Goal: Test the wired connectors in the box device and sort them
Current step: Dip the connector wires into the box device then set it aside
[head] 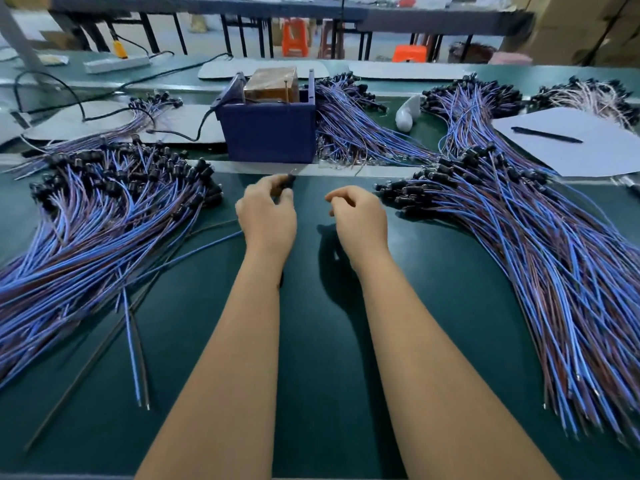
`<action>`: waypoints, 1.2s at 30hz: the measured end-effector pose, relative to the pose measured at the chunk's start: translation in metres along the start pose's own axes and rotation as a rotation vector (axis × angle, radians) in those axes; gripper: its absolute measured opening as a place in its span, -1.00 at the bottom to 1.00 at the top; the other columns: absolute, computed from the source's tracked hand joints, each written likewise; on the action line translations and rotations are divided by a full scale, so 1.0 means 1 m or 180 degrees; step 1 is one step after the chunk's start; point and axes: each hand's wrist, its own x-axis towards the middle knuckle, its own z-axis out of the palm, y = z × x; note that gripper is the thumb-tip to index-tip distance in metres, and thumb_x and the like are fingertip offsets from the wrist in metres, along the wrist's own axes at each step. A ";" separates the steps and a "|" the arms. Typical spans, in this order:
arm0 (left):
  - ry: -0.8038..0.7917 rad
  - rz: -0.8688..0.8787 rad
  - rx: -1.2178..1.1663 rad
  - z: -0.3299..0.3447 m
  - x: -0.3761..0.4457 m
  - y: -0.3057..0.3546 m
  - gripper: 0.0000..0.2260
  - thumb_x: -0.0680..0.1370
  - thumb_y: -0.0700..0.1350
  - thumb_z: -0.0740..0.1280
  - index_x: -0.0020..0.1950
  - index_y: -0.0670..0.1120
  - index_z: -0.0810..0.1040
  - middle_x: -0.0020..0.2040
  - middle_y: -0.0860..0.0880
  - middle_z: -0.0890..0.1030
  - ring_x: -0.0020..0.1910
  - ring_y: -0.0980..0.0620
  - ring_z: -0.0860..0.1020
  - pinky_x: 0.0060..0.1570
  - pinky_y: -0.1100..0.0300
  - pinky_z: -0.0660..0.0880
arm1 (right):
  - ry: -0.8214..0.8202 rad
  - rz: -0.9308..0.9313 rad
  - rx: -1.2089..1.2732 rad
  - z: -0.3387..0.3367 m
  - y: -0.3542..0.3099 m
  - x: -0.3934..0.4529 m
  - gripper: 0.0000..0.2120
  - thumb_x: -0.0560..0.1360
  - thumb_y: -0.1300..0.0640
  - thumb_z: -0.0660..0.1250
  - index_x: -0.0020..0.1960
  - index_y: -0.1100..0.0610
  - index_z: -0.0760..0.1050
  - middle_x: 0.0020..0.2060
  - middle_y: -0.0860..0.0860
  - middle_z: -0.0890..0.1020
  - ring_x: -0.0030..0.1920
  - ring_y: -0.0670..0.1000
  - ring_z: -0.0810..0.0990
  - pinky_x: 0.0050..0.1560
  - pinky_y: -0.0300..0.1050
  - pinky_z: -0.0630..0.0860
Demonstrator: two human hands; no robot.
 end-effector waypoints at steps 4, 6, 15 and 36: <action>-0.0461 0.0259 -0.2117 0.008 -0.012 0.026 -0.79 0.59 -0.31 0.30 0.09 -0.04 0.60 -0.02 0.11 0.65 0.02 0.22 0.59 0.09 0.33 0.48 | -0.0248 0.0097 0.0934 -0.006 -0.004 -0.002 -0.78 0.60 0.19 0.16 -0.10 0.11 0.56 -0.36 0.09 0.63 -0.43 -0.02 0.52 -0.38 -0.19 0.46; -0.0919 0.0124 -0.2778 0.010 -0.015 0.037 -0.83 0.54 -0.22 0.35 0.04 0.01 0.65 -0.09 0.09 0.67 -0.07 0.14 0.60 -0.07 0.23 0.54 | -0.0505 0.0283 0.1527 -0.006 -0.008 -0.004 -0.72 0.66 0.08 0.09 -0.03 0.16 0.53 -0.37 0.14 0.61 -0.47 -0.01 0.52 -0.45 -0.26 0.42; -0.2752 0.0028 -0.3415 -0.008 -0.015 0.019 -0.71 0.48 -0.28 0.18 0.01 -0.18 0.69 -0.23 -0.04 0.65 -0.17 0.03 0.58 -0.02 0.21 0.52 | -0.0667 0.0695 0.2737 -0.011 -0.007 0.003 -0.54 0.65 0.20 0.13 -0.34 0.10 0.64 -0.49 -0.06 0.54 -0.49 -0.15 0.48 -0.39 -0.29 0.47; -0.0805 -0.0904 -0.2469 -0.014 -0.001 0.001 -0.85 0.62 -0.20 0.30 -0.09 -0.11 0.64 -0.18 -0.03 0.68 -0.13 0.04 0.65 -0.04 0.13 0.61 | -0.0883 0.0091 0.1298 0.001 -0.010 -0.008 -0.86 0.54 0.39 0.29 -0.04 0.19 0.55 -0.33 0.05 0.65 -0.42 -0.12 0.59 -0.34 -0.33 0.50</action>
